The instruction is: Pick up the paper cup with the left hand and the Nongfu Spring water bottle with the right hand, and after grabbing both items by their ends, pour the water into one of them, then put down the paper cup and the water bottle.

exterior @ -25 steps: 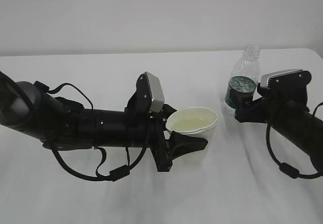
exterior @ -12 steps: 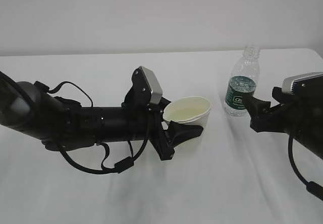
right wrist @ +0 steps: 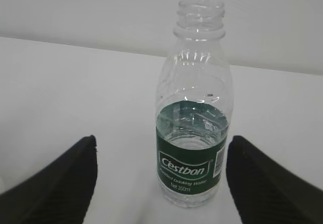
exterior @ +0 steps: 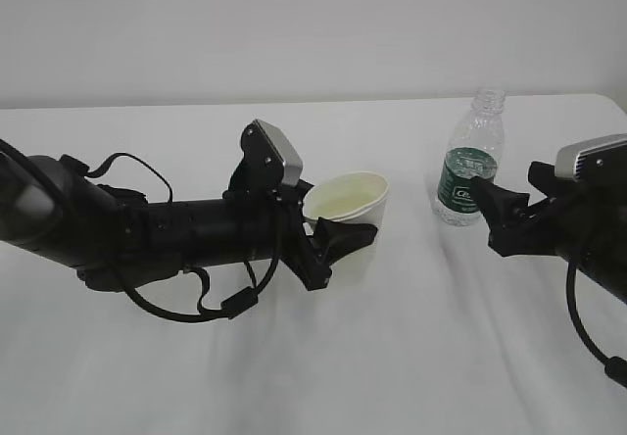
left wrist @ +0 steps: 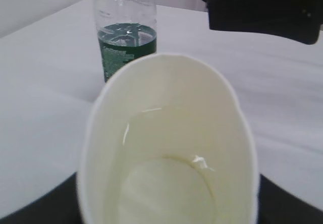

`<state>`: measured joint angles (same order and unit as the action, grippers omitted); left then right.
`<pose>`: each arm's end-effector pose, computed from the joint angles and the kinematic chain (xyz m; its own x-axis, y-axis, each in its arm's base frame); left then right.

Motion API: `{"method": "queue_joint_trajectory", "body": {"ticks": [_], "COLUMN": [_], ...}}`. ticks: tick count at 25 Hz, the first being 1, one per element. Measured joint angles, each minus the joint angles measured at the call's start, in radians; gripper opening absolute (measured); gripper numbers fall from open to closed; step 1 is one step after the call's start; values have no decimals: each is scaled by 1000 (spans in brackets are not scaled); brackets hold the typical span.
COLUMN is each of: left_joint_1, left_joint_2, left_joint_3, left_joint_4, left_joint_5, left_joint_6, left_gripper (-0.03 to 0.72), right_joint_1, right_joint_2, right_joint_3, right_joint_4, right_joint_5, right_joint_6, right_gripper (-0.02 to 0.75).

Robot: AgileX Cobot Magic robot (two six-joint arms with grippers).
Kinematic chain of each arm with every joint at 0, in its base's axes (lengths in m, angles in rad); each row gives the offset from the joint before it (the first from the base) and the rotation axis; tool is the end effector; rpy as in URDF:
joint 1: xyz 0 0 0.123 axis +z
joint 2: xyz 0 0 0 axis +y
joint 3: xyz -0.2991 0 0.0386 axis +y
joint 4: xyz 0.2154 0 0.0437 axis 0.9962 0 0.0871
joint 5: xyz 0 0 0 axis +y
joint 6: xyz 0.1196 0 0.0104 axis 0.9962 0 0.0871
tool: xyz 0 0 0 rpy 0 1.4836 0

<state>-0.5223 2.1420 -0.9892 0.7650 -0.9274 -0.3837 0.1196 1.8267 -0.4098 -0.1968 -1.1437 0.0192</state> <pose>0.3283 -0.2657 0.1451 -0.1323 0.2091 -0.9689 0.9011 0.4326 -0.0297 0.3004 0.0576 0.1737 -0.1721 -0.0833 -0.9816 -0.3023 0.9528 -0.0278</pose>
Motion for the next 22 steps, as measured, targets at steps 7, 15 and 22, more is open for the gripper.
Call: {"method": "queue_joint_trajectory", "body": {"ticks": [7, 15, 22], "left_joint_1": [56, 107, 155], "left_joint_2": [0, 0, 0], "left_joint_3": [0, 6, 57], "left_joint_4": [-20, 8, 11], "left_joint_5": [10, 26, 24], "left_joint_6": [0, 0, 0], "left_gripper": [403, 403, 403], "right_joint_1": [0, 0, 0], "right_joint_2": [0, 0, 0], "right_joint_3": [0, 0, 0], "right_joint_4": [-7, -12, -17], "right_joint_5": [0, 0, 0], "right_joint_6": [0, 10, 10], "right_gripper": [607, 605, 602]}}
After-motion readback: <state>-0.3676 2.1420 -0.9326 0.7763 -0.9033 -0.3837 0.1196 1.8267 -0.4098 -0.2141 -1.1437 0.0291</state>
